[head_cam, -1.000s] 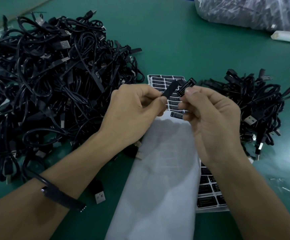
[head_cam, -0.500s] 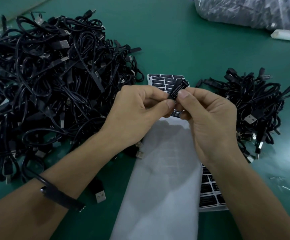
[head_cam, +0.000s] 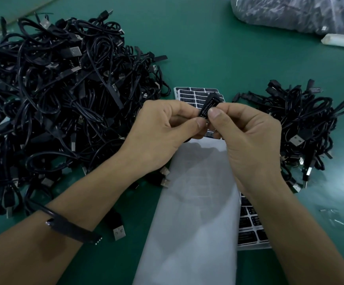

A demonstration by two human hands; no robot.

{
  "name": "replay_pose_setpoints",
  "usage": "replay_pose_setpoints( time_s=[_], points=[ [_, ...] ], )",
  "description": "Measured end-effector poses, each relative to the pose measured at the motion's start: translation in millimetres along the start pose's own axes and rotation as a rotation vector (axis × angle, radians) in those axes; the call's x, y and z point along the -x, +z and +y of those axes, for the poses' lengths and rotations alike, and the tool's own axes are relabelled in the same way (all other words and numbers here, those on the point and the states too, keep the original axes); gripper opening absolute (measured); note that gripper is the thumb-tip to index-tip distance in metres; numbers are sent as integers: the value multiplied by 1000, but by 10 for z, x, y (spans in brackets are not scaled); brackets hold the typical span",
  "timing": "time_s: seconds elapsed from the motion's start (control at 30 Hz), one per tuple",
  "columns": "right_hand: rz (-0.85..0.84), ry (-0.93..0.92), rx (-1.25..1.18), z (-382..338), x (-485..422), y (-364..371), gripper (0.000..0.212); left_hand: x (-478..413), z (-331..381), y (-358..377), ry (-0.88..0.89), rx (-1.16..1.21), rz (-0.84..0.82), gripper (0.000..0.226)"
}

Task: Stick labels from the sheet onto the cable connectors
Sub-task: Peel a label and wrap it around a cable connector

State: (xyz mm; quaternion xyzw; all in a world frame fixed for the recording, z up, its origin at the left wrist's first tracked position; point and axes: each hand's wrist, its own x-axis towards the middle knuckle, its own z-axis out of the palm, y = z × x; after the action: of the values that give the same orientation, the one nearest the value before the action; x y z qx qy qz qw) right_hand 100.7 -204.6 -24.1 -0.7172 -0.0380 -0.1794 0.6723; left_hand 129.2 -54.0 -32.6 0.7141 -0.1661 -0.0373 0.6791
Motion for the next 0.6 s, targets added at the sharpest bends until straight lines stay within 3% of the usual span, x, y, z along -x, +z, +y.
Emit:
replay_pose_setpoints(
  time_s=[0.6],
  points=[
    [49,-152,106,-25,39,70,25,-1,23,22,-3,109,71,6]
  ],
)
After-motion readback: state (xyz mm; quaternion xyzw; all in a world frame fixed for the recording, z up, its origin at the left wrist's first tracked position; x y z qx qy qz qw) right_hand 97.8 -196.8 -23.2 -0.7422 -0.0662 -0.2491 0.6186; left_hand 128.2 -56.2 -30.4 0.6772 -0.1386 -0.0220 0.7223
